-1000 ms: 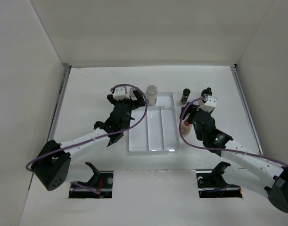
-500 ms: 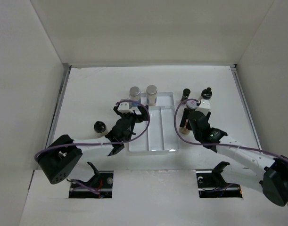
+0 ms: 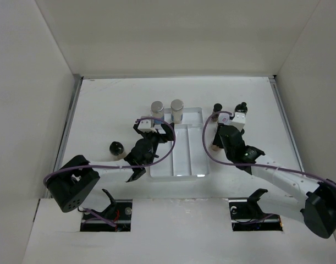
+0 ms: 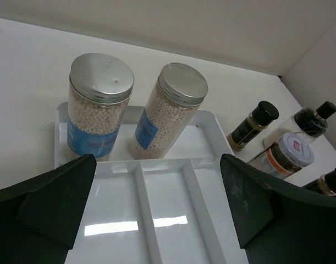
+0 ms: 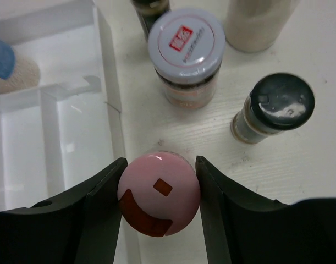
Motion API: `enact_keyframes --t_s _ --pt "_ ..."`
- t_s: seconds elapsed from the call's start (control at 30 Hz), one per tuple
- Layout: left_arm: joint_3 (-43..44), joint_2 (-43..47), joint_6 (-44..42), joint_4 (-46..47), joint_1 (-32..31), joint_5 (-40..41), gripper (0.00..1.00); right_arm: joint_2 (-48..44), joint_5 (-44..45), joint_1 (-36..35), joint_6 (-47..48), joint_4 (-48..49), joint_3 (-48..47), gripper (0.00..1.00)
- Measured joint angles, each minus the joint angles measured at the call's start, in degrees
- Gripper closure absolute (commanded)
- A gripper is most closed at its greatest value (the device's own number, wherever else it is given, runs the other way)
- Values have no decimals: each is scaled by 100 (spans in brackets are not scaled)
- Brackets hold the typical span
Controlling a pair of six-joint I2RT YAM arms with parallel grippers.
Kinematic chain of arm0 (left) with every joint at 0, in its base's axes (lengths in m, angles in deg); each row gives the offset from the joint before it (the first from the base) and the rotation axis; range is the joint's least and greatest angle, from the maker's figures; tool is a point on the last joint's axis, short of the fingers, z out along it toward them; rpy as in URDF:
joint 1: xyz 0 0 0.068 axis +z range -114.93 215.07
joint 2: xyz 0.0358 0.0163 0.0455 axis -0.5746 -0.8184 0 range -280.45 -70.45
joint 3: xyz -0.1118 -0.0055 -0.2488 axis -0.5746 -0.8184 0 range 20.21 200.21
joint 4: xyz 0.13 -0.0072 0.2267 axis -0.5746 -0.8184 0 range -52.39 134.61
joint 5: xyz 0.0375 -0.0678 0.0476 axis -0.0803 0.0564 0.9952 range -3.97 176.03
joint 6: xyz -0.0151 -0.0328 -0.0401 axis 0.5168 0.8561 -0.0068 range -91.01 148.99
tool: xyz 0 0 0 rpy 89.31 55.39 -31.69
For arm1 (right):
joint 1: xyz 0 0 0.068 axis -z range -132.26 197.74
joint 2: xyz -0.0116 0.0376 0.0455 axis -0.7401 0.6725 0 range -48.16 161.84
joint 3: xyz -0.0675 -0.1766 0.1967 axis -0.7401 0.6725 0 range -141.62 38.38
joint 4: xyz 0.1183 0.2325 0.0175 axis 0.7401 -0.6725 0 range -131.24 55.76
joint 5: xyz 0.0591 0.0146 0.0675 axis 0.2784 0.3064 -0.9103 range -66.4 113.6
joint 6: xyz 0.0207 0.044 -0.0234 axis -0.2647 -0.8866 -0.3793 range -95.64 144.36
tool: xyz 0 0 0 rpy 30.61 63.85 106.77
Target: Organize the condiment bottles
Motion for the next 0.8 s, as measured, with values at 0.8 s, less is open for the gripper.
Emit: enact_keyframes --t_s 0.8 --pt "-74 -168 24 96 79 -15 0 3696 -605 234 966 2197 -2669 50"
